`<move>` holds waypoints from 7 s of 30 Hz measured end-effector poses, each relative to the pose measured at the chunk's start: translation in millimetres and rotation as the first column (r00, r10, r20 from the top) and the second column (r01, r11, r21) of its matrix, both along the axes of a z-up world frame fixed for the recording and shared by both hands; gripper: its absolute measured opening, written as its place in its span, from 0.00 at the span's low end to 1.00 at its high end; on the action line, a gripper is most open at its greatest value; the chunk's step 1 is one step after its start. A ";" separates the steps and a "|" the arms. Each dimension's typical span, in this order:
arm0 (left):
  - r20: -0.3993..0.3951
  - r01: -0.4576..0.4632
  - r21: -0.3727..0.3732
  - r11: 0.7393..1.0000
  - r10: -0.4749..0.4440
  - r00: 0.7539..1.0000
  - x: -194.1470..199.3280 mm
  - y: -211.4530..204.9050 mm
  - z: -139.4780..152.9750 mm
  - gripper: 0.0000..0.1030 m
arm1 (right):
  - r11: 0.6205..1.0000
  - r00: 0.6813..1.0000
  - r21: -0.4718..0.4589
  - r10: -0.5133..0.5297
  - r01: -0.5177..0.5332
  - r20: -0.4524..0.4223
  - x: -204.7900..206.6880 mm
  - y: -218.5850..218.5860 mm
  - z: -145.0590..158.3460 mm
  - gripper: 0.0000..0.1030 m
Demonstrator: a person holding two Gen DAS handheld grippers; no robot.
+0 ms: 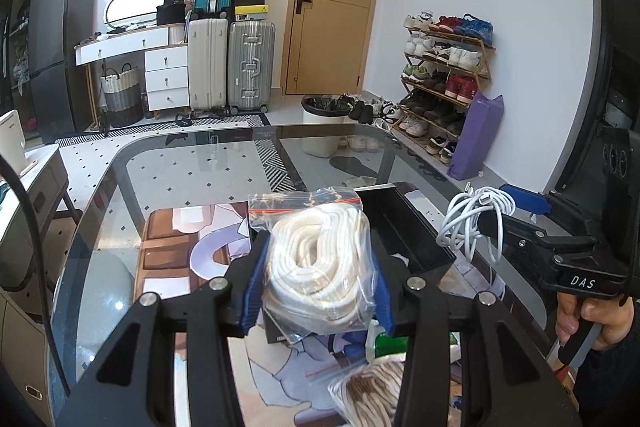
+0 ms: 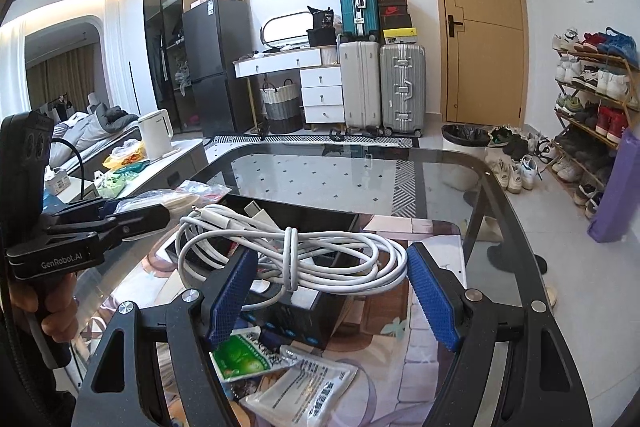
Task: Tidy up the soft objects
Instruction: 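Carry the cable coil and bagged rope over the black box with both grippers, then lower the cable and rope into the black box and open both grippers, then move the left tool to the large bagged white rope while the right tool approaches the white medicine packet, then close the left gripper on the bagged rope while the right gripper grasps the white packet, then lift and carry the bagged rope and white packet over the black box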
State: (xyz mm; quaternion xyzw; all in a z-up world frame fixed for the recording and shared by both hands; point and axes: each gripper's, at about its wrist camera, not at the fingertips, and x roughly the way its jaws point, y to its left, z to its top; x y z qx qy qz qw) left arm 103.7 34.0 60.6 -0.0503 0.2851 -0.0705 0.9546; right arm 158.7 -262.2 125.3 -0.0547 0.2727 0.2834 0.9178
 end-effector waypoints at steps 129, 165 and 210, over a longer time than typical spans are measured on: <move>-0.187 0.073 0.042 0.996 -0.064 0.980 -44.9 -33.5 -38.2 1.00 | 0.973 0.975 -0.189 0.091 -0.130 -0.202 -29.9 4.0 -73.8 0.99; -0.359 0.088 0.066 0.994 -0.059 0.931 -24.0 -20.6 -75.2 1.00 | 0.970 0.942 -0.234 -0.013 -0.070 -0.335 -4.3 6.0 -113.9 0.99; -0.266 0.176 -0.075 0.982 -0.189 0.945 -37.1 -9.1 -57.3 0.43 | 0.968 0.962 -0.212 0.075 -0.134 -0.262 -20.0 11.8 -102.2 0.38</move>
